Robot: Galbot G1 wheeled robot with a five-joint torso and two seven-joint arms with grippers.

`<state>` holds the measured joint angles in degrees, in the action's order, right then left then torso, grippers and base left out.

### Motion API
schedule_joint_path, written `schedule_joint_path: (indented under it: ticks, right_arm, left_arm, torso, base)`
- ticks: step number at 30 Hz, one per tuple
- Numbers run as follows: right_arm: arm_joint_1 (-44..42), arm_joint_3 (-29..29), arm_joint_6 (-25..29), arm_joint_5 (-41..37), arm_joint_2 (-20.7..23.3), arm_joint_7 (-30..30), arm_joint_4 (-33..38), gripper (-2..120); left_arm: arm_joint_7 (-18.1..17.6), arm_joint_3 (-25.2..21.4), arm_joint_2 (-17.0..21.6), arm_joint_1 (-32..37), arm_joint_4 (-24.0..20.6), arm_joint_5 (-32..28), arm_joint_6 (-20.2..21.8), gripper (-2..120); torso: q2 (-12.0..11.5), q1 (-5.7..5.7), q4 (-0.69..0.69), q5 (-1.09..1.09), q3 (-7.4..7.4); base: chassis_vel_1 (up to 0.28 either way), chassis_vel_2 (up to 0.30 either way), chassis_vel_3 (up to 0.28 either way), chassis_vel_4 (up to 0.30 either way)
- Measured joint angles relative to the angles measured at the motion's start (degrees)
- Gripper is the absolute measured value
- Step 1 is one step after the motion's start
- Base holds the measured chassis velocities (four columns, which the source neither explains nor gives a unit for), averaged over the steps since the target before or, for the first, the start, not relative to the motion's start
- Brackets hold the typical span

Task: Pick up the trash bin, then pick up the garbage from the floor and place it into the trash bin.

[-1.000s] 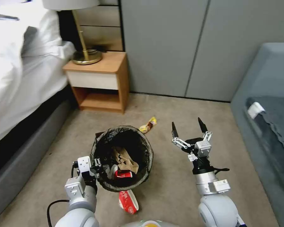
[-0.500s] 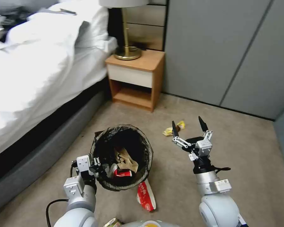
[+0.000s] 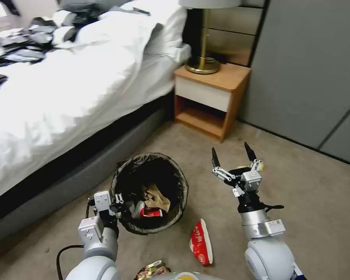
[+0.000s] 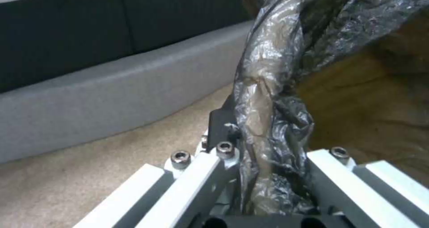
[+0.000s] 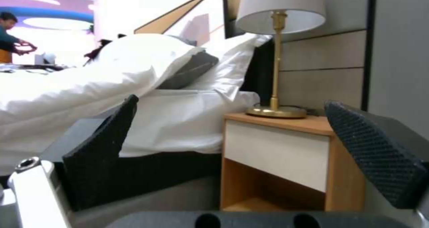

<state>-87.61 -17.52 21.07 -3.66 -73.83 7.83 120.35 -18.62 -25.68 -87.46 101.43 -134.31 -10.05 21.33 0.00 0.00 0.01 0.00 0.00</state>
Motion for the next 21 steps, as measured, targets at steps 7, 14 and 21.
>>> schedule_joint_path:
  ticks: [7, 14, 21]
  right_arm:
    - [0.5, 0.0, 0.0, -0.6, 0.0, 0.5, 0.1, 100]
    - [1.4, -0.2, -0.4, -1.9, 0.1, 0.9, 0.7, 99]
    - [1.3, -0.2, -0.7, -2.0, 0.1, 0.9, 0.8, 99]
  left_arm:
    - [0.0, 0.1, 0.0, 0.0, 0.0, 0.0, 0.0, 1]
    - [0.0, 0.1, 0.1, 0.0, 0.0, 0.1, -0.1, 1]
    - [0.0, 0.1, 0.1, -0.1, 0.0, 0.0, -0.1, 1]
  torso:
    - [0.0, 0.00, -0.03, 0.00, 0.00]
    - [0.0, 0.00, -0.02, 0.00, 0.00]
    - [0.0, 0.00, -0.02, 0.00, 0.00]
  base:
    - [0.000, 0.000, 0.000, 0.000]
    - [0.000, 0.000, 0.000, 0.000]
    - [0.000, 0.000, 0.000, 0.000]
